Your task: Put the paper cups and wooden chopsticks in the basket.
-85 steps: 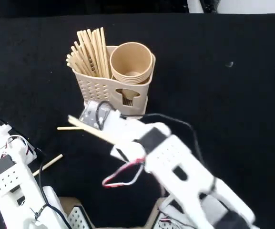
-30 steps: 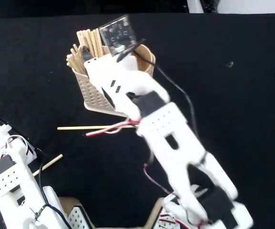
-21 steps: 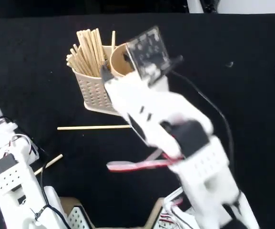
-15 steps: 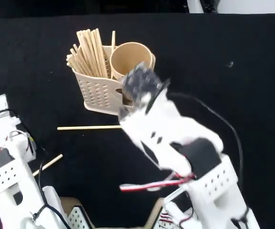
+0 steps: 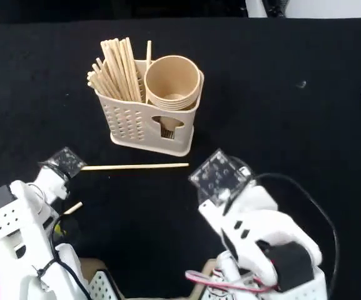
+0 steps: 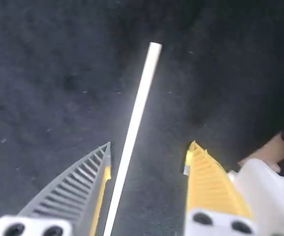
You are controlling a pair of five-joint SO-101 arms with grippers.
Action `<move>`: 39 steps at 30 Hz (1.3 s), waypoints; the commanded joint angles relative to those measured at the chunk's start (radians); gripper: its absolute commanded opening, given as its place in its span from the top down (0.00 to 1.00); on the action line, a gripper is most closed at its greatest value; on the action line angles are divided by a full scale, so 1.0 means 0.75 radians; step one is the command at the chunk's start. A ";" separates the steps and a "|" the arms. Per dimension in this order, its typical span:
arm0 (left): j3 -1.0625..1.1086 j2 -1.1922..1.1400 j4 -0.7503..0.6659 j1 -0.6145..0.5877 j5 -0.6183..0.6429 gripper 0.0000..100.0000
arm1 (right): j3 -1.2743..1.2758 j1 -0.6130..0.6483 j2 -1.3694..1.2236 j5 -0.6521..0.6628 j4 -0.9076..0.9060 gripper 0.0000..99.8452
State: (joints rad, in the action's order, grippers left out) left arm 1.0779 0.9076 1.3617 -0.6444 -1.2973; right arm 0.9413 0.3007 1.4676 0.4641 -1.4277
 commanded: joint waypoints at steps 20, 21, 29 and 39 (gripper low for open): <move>0.402 0.004 -0.370 0.040 -0.180 0.82 | 0.535 -0.293 -0.019 -0.037 0.395 0.80; 0.400 0.004 -0.370 0.040 -0.180 0.86 | 0.570 -0.293 -0.019 -0.047 0.421 0.80; 0.320 0.006 -0.250 0.042 -0.205 0.95 | 0.801 -0.293 -0.019 -0.041 0.567 0.80; -0.257 0.002 0.391 0.379 -0.252 0.96 | 0.862 -0.305 -0.019 -0.041 0.569 0.80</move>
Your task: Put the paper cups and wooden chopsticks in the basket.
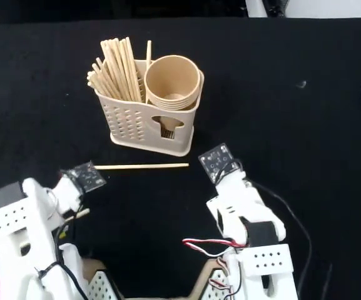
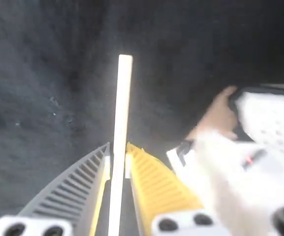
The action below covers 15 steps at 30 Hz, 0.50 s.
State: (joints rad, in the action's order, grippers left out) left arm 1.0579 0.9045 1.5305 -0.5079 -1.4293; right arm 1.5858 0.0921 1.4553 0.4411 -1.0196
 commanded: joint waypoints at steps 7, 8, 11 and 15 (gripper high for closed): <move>-0.234 -0.004 -0.123 0.752 0.419 0.96 | -0.001 -0.219 -0.003 -0.018 0.027 0.80; -0.234 -0.006 -0.192 0.821 0.516 0.96 | 0.001 -0.268 -0.003 -0.018 0.029 0.80; -0.163 -0.006 -0.383 0.981 0.700 0.96 | 0.007 -0.409 -0.001 -0.018 0.033 0.80; 0.017 -0.006 -0.620 1.069 0.728 0.96 | 0.009 -0.526 -0.001 -0.018 0.029 0.80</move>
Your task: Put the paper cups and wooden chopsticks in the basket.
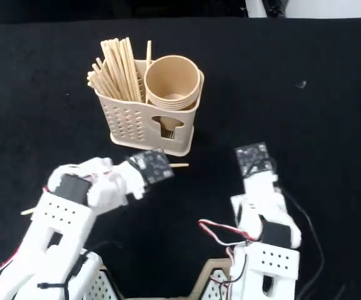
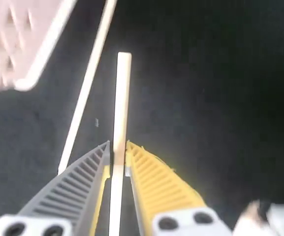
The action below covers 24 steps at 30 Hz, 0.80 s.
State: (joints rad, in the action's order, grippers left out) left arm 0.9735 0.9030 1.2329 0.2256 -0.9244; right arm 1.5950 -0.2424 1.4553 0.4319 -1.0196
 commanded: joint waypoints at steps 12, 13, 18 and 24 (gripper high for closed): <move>0.220 -0.002 -0.331 0.093 0.092 0.81 | 0.011 -0.084 -0.001 -0.006 0.037 0.80; 0.206 -0.002 -0.333 0.093 0.135 0.78 | 0.011 -0.084 -0.001 -0.006 0.037 0.80; 0.159 0.012 -0.362 0.091 0.270 0.77 | 0.013 -0.084 -0.001 -0.002 0.037 0.80; 0.052 0.084 -0.205 -0.140 0.319 0.77 | 0.013 -0.084 -0.001 -0.002 0.037 0.80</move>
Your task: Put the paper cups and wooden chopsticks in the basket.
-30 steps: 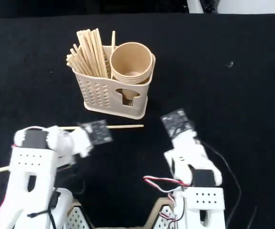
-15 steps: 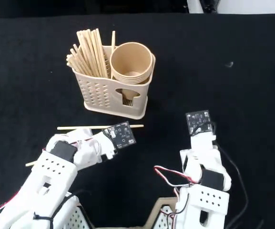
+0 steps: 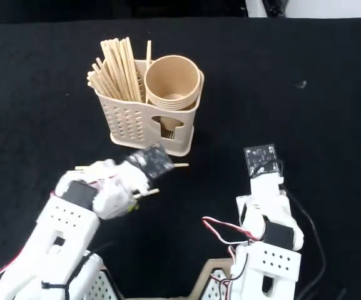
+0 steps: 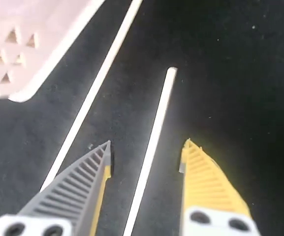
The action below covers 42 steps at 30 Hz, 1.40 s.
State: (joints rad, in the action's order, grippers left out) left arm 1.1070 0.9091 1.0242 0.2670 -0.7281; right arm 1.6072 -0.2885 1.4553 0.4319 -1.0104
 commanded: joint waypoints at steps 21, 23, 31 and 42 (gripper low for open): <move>0.093 -0.092 -0.567 -0.699 0.896 0.97 | -0.003 -0.023 -0.001 0.000 0.025 0.80; 0.009 -0.250 -0.563 -0.697 0.933 0.97 | -0.003 -0.023 -0.001 0.000 0.025 0.80; -0.183 -0.610 -0.505 -0.631 0.970 0.97 | -0.001 -0.023 -0.001 0.002 0.025 0.80; -0.230 -0.632 -0.516 -0.533 0.972 0.97 | -0.001 -0.023 -0.001 0.004 0.025 0.80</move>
State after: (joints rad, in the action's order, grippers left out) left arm 0.9643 0.4365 0.6391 -0.1887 -0.0084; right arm 1.6118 -0.2885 1.4553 0.4319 -1.0104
